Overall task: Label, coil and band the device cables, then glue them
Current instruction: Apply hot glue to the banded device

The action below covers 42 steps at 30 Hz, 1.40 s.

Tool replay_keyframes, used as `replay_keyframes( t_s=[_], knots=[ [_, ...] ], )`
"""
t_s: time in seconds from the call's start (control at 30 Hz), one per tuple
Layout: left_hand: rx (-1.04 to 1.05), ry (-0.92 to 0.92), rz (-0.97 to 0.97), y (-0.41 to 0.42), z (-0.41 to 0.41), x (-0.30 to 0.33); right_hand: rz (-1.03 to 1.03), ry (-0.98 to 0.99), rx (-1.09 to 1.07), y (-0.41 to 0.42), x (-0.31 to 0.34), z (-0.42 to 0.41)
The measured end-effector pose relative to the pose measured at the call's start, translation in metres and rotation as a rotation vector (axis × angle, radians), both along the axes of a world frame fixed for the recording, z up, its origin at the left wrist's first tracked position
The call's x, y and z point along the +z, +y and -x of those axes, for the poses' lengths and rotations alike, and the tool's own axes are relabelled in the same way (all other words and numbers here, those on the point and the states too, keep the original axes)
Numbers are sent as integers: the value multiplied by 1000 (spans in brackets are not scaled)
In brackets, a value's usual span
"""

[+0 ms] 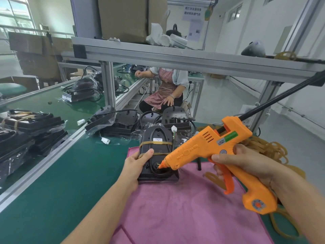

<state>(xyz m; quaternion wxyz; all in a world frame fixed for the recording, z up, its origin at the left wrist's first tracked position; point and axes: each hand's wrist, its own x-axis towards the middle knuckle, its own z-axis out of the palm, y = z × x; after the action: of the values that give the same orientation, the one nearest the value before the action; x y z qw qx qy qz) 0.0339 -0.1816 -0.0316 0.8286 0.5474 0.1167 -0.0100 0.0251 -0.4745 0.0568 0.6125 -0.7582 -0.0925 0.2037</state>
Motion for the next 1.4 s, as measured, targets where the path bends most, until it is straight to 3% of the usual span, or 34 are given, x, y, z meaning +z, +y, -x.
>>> replay_keyframes(
  t_s=[0.97, 1.23, 1.4],
  knots=[
    [-16, -23, 16, -1, 3, 1, 0, 43, -87, -1, 5, 6],
    [-10, -14, 1, 0, 2, 1, -100, 34, 36, 14, 16, 8],
    [-13, -14, 6, 0, 2, 1, -48, 38, 13, 8, 13, 5]
  ],
)
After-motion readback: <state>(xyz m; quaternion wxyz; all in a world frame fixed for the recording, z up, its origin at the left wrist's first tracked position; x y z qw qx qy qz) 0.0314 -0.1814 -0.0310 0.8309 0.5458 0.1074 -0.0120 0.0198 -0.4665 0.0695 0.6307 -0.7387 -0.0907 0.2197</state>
